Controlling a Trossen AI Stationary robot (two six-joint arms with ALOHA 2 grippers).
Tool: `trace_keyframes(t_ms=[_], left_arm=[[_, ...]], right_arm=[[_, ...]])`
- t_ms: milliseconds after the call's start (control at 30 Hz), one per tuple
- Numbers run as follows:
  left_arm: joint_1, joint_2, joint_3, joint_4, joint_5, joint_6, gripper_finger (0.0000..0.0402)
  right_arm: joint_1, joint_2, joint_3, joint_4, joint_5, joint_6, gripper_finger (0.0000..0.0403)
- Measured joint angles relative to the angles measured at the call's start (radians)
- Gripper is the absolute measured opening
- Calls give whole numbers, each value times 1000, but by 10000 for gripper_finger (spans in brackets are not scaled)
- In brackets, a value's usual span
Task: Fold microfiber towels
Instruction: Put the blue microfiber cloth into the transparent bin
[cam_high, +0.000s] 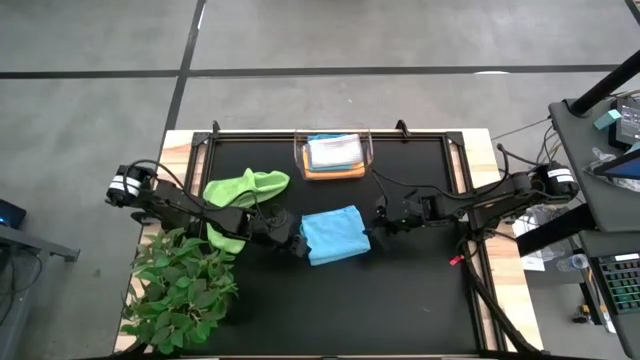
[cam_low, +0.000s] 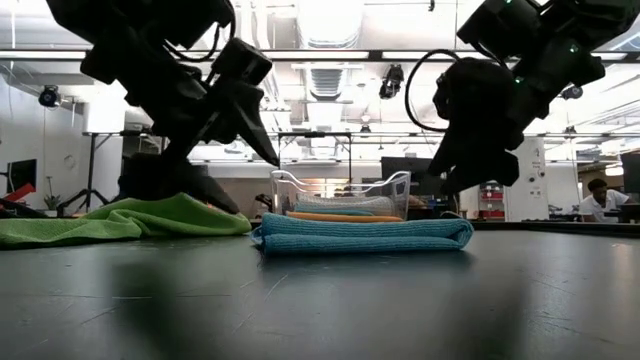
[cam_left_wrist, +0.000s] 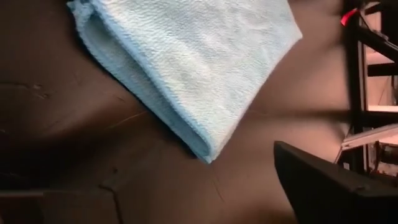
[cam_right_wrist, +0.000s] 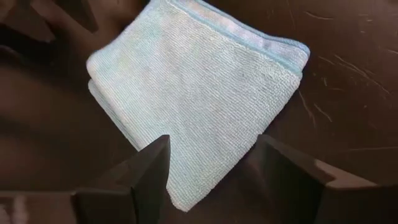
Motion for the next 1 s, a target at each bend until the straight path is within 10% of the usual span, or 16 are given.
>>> trace_keyframes(t_ms=[1000], left_arm=[[32, 226, -42, 331, -123, -49, 292]], right_arm=[[-5, 0, -60, 7, 101, 144, 296]])
